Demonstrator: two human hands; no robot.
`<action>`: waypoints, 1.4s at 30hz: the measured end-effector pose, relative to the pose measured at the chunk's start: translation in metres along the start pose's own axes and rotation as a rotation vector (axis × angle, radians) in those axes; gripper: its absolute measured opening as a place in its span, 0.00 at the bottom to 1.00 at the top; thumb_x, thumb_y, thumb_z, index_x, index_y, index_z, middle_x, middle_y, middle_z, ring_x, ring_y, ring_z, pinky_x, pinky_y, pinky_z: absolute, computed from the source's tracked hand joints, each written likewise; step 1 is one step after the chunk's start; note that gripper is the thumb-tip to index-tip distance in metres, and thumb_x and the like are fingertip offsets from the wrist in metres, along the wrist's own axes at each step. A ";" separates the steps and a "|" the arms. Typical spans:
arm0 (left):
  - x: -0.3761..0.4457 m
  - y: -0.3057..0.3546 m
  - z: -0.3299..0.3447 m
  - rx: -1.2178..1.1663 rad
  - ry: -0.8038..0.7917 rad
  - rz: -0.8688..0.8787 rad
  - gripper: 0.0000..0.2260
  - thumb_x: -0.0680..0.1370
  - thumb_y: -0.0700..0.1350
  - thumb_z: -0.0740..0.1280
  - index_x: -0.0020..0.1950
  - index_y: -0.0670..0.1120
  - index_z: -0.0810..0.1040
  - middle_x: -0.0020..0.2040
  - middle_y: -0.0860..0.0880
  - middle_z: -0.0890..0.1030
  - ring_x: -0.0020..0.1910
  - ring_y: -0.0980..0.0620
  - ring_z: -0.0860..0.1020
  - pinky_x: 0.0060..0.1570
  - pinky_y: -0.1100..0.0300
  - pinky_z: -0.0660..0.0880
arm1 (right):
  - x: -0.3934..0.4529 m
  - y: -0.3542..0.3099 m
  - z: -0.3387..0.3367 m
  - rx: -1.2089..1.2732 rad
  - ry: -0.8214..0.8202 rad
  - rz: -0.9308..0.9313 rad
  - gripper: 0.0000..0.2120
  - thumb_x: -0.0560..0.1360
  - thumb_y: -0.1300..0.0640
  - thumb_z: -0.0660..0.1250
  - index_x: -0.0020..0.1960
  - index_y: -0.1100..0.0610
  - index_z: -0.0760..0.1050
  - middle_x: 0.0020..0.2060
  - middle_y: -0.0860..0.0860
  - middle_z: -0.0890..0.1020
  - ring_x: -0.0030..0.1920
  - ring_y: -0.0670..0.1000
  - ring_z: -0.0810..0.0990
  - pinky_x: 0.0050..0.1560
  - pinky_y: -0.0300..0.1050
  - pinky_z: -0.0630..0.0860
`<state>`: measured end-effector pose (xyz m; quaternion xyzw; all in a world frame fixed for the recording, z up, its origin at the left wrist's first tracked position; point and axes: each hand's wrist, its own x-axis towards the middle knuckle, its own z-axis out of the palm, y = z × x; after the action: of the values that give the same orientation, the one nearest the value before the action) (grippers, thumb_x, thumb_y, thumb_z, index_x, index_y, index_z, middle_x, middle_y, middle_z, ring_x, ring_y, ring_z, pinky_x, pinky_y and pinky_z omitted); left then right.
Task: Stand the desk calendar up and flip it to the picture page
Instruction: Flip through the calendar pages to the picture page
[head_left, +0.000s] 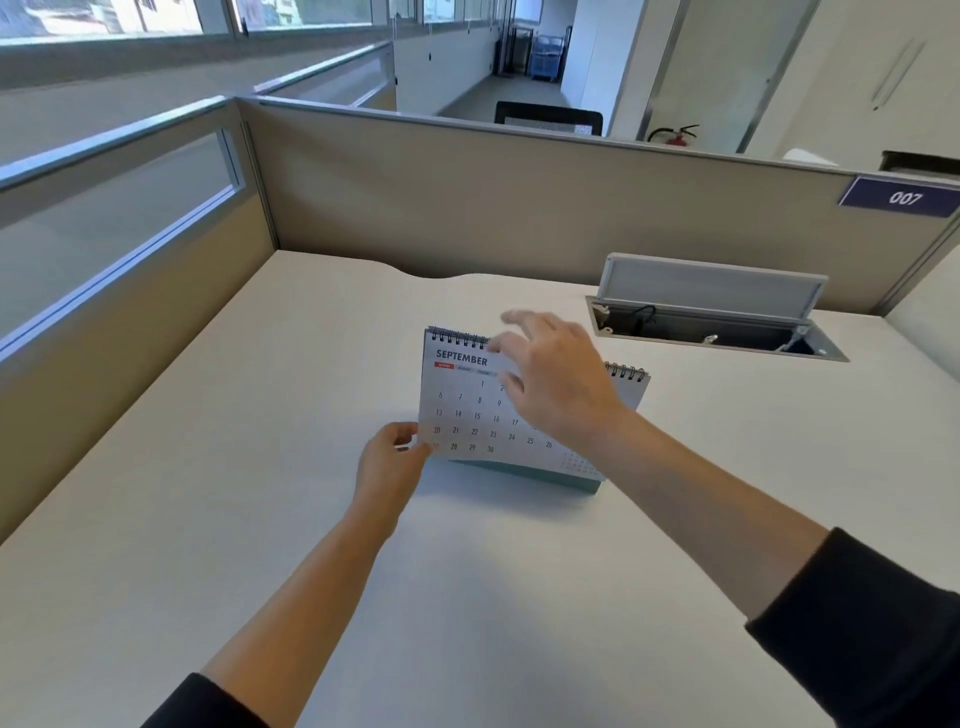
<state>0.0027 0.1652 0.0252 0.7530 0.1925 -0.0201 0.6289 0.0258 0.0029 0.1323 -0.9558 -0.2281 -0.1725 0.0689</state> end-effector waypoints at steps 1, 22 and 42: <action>-0.002 0.003 -0.002 -0.019 0.003 -0.006 0.05 0.74 0.41 0.63 0.49 0.44 0.75 0.50 0.44 0.80 0.47 0.46 0.75 0.43 0.56 0.73 | -0.007 -0.003 0.003 0.030 -0.044 -0.001 0.16 0.72 0.60 0.64 0.60 0.55 0.74 0.66 0.56 0.73 0.64 0.55 0.70 0.64 0.52 0.66; -0.019 0.109 -0.052 -0.786 -0.524 0.078 0.21 0.76 0.59 0.55 0.39 0.42 0.73 0.44 0.38 0.85 0.41 0.44 0.84 0.36 0.58 0.81 | -0.051 0.025 -0.101 -0.030 0.054 0.240 0.09 0.74 0.51 0.63 0.41 0.55 0.77 0.28 0.52 0.75 0.33 0.59 0.74 0.32 0.43 0.63; -0.020 0.056 -0.026 -0.832 -0.528 -0.033 0.21 0.69 0.55 0.67 0.55 0.44 0.73 0.54 0.36 0.82 0.50 0.39 0.82 0.46 0.51 0.81 | -0.032 0.054 -0.092 0.651 -0.186 0.522 0.07 0.64 0.52 0.76 0.33 0.56 0.83 0.36 0.60 0.85 0.35 0.53 0.75 0.39 0.48 0.70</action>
<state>-0.0036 0.1772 0.0882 0.4040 0.0301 -0.1416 0.9032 -0.0037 -0.0776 0.2036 -0.9213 -0.0262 0.0185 0.3875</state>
